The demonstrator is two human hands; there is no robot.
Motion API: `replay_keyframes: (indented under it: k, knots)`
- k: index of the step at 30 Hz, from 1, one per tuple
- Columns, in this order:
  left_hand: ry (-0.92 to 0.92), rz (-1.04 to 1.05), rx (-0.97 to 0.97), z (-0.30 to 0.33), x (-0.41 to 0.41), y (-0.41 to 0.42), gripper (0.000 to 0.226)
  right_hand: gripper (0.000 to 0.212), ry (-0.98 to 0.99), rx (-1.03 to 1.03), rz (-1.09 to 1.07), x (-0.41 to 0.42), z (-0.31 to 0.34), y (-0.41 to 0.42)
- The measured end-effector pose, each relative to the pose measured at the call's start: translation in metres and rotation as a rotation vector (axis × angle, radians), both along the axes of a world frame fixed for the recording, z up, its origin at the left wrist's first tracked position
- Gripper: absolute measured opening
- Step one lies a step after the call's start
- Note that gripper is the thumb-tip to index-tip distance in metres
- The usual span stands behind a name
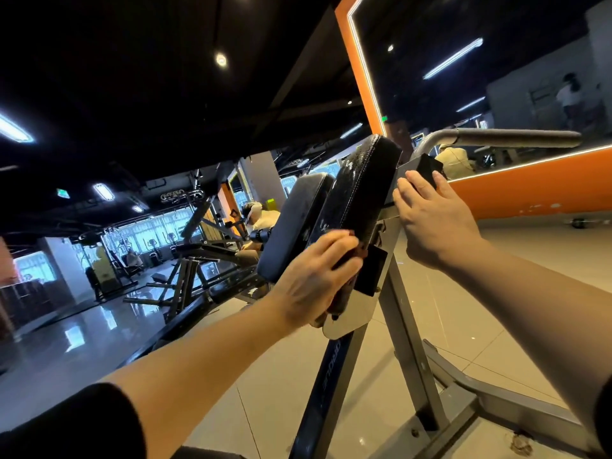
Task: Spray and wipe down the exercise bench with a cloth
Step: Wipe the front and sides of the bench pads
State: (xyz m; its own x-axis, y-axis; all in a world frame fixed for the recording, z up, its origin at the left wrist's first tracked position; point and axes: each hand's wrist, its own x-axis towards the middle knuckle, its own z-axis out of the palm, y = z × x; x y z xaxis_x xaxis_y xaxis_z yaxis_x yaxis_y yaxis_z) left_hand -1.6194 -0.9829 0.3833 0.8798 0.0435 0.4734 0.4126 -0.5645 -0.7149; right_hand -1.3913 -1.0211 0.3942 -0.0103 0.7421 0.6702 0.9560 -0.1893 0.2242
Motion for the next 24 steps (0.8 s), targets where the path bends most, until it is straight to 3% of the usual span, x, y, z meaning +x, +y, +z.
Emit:
replay_keyframes:
  k: [4, 9, 11, 13, 15, 18, 22, 24]
  knots:
    - [-0.028, 0.125, -0.074, 0.005, 0.013, 0.000, 0.038, 0.070, -0.005, -0.001, -0.007, -0.001, 0.000, 0.001]
    - [0.466, 0.019, -0.094, 0.000, -0.008, -0.015, 0.036, 0.072, -0.007, -0.007, 0.005, -0.006, 0.000, -0.002]
    - [0.395, 0.004, 0.008, 0.007, 0.001, -0.015, 0.031, 0.073, -0.022, -0.016, 0.005, -0.007, 0.000, -0.002]
    - [0.123, 0.051, 0.016, 0.016, 0.018, -0.010, 0.031, 0.075, -0.027, -0.022, 0.006, -0.006, -0.001, -0.001]
    - [-0.020, 0.168, -0.012, 0.021, 0.032, -0.004, 0.040, 0.074, -0.025, -0.019, 0.006, -0.007, 0.000, -0.001]
    - [0.040, 0.270, 0.003, 0.007, 0.024, 0.000, 0.045, 0.074, -0.027, -0.022, 0.001, -0.007, 0.001, -0.001]
    - [0.321, 0.116, -0.003, -0.009, -0.009, -0.018, 0.045, 0.074, -0.042, -0.021, 0.000, -0.009, 0.001, -0.006]
    - [0.311, 0.067, -0.058, -0.011, -0.014, -0.022, 0.045, 0.074, -0.034, -0.015, -0.007, -0.011, 0.001, -0.006]
